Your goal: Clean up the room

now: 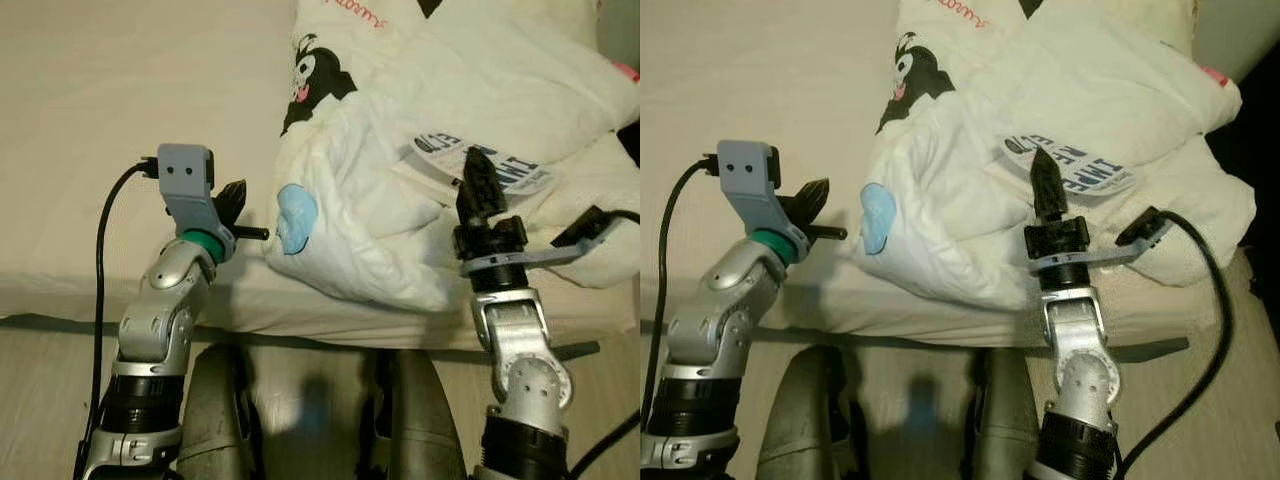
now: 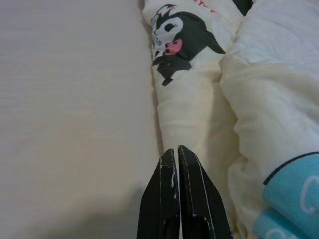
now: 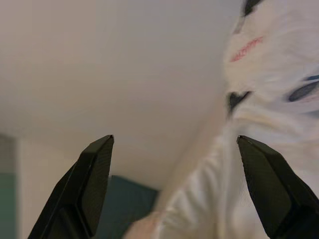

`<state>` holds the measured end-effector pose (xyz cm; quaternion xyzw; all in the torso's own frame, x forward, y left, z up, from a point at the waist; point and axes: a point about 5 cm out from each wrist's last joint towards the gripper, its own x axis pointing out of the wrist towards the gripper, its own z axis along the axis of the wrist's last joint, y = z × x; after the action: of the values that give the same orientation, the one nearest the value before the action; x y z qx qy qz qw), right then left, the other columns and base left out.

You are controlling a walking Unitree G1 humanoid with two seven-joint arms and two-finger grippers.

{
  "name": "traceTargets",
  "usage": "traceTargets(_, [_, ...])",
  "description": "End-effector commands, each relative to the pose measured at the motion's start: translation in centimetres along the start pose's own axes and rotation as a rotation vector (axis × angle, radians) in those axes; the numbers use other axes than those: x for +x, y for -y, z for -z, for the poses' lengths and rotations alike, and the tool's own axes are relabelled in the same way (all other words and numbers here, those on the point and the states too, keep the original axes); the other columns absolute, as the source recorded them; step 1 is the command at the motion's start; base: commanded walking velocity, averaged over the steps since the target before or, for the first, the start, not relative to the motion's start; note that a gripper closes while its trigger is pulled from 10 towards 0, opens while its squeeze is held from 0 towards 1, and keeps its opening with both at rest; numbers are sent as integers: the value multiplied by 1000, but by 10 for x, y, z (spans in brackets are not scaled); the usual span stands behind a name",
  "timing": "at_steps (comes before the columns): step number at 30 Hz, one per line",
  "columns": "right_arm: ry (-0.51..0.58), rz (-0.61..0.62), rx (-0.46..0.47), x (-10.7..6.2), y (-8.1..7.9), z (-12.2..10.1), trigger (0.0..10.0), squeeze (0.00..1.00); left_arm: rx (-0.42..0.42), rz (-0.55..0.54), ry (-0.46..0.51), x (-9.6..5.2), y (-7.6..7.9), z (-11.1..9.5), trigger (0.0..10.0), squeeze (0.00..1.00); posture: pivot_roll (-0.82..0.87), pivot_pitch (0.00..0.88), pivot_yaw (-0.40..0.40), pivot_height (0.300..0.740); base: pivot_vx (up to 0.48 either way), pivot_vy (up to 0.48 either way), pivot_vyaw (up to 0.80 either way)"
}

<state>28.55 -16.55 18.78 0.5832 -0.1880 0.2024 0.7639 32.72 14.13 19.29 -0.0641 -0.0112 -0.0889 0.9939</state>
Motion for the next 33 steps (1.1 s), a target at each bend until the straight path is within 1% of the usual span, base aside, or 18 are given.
traceTargets(1, [9,74,81,-25,15,14,10000,1000,7,-1,-21,0,0,6,10000,0,5,203,27,585,0,0,0])
traceTargets(2, [84,153,80,-31,28,9,10000,16,6,2,-22,0,1,7,10000,0,6,202,33,585,0,0,0])
traceTargets(3, [157,222,84,-37,38,5,10000,0,5,7,-25,0,2,8,10000,0,-1,202,41,585,0,0,0])
traceTargets(4, [208,259,92,-41,44,2,10000,0,5,10,-27,0,3,8,10000,0,-3,202,43,585,0,0,0])
traceTargets(7, [225,268,95,-44,45,1,10000,0,6,16,-31,0,3,9,10000,0,-12,198,48,585,0,0,0])
traceTargets(9, [251,292,94,-49,48,-2,10000,0,11,29,-36,3,4,10,10000,0,-23,193,50,585,0,0,0])
traceTargets(13, [253,325,85,-55,52,-3,10000,0,18,42,-36,5,6,11,10000,0,-26,190,47,585,0,0,0])
traceTargets(15, [228,316,67,-55,48,-5,10000,0,15,56,-28,7,10,9,10000,0,-47,171,53,585,0,0,0])
traceTargets(16, [228,316,67,-55,48,-5,10000,0,15,56,-28,7,10,9,10000,0,-47,171,53,585,0,0,0])
traceTargets(18, [184,287,23,-55,39,-7,10000,0,-1,72,-29,9,17,11,10000,0,-79,159,63,585,0,0,0])
traceTargets(19, [184,287,23,-55,39,-7,10000,0,-1,72,-29,9,17,11,10000,0,-79,159,63,585,0,0,0])
traceTargets(20, [187,303,-23,-61,37,-11,10000,0,-4,115,-41,11,26,16,10000,0,-112,132,95,585,0,0,0])
traceTargets(21, [204,353,-54,-67,41,-11,10000,0,-3,139,-44,14,30,16,10000,0,-116,129,101,585,0,0,0])
traceTargets(24, [241,481,-101,-86,52,-8,10000,0,2,196,-40,20,39,13,10000,0,-140,111,125,585,0,0,0])
traceTargets(32, [241,481,-101,-86,52,-8,10000,0,2,196,-40,20,39,13,10000,0,-140,111,125,585,0,0,0])
traceTargets(33, [248,504,-108,-90,54,-8,10000,0,6,204,-39,21,41,12,10000,0,-140,111,125,585,0,0,0])
